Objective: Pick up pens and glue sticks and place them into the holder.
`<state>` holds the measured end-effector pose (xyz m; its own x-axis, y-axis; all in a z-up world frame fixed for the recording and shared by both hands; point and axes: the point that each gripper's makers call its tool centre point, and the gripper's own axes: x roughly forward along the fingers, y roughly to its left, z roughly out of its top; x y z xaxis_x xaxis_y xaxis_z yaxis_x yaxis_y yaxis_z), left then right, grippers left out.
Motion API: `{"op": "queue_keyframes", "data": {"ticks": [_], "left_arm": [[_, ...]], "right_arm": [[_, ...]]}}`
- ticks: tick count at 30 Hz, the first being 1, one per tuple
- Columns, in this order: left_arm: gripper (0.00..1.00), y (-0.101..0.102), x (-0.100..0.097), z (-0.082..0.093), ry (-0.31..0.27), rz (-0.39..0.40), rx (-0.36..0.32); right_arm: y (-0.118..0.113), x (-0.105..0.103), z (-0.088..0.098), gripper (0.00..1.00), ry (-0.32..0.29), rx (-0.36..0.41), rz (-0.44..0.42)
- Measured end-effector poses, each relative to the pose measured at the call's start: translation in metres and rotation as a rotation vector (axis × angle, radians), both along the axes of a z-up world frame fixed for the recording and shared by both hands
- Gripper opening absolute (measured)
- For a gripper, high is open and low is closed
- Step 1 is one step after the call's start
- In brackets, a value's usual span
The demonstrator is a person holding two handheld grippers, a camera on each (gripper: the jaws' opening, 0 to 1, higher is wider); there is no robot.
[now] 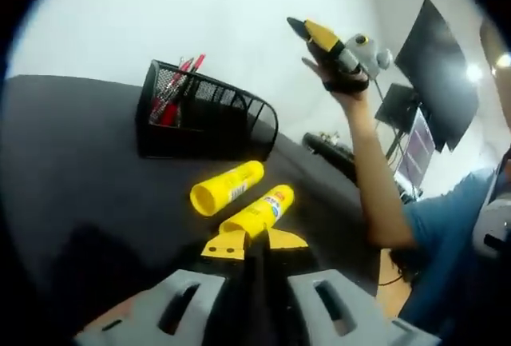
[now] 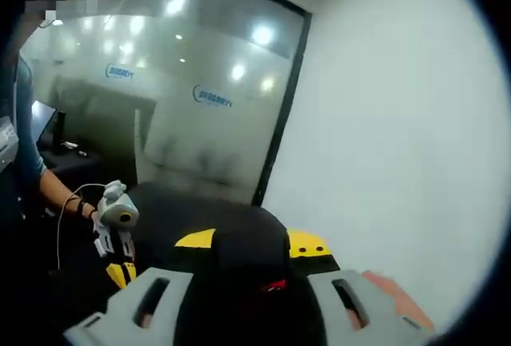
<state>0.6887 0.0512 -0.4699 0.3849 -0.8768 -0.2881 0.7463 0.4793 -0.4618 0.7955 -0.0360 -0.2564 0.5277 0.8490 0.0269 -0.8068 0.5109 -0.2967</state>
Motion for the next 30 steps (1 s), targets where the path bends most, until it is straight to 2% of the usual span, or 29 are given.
{"op": "queue_keyframes", "data": {"ticks": [4, 9, 13, 16, 18, 21, 25, 27, 30], "left_arm": [[0.03, -0.002, 0.000, 0.007, 0.003, 0.012, -0.048], [0.02, -0.005, 0.000, 0.020, 0.055, 0.017, -0.151], [0.02, -0.006, -0.002, 0.021, 0.081, 0.026, -0.177], [0.01, -0.004, -0.002, 0.025, 0.106, 0.035, -0.223], [0.01, -0.002, -0.002, 0.033, 0.117, 0.044, -0.278], [0.01, 0.006, 0.002, 0.050, 0.131, 0.077, -0.400], [0.01, 0.019, 0.007, 0.074, 0.109, 0.133, -0.539], [0.01, 0.029, 0.012, 0.085, 0.109, 0.165, -0.612], [0.01, 0.046, 0.022, 0.099, 0.103, 0.188, -0.700]], "right_arm": [[-0.001, 0.000, 0.000, 0.29, 0.000, 0.004, 0.000], [-0.003, 0.002, 0.001, 0.29, 0.002, 0.015, 0.001], [-0.004, 0.002, 0.001, 0.29, 0.003, 0.015, -0.001], [-0.003, 0.001, 0.001, 0.28, 0.002, 0.018, 0.001], [-0.002, 0.001, 0.002, 0.28, 0.001, 0.022, 0.002], [-0.003, 0.003, 0.010, 0.28, -0.002, 0.063, 0.001], [-0.005, 0.002, 0.026, 0.29, 0.022, 0.188, 0.027], [-0.003, -0.003, 0.030, 0.30, 0.072, 0.247, 0.073], [-0.001, -0.007, 0.033, 0.30, 0.076, 0.286, 0.121]]}}
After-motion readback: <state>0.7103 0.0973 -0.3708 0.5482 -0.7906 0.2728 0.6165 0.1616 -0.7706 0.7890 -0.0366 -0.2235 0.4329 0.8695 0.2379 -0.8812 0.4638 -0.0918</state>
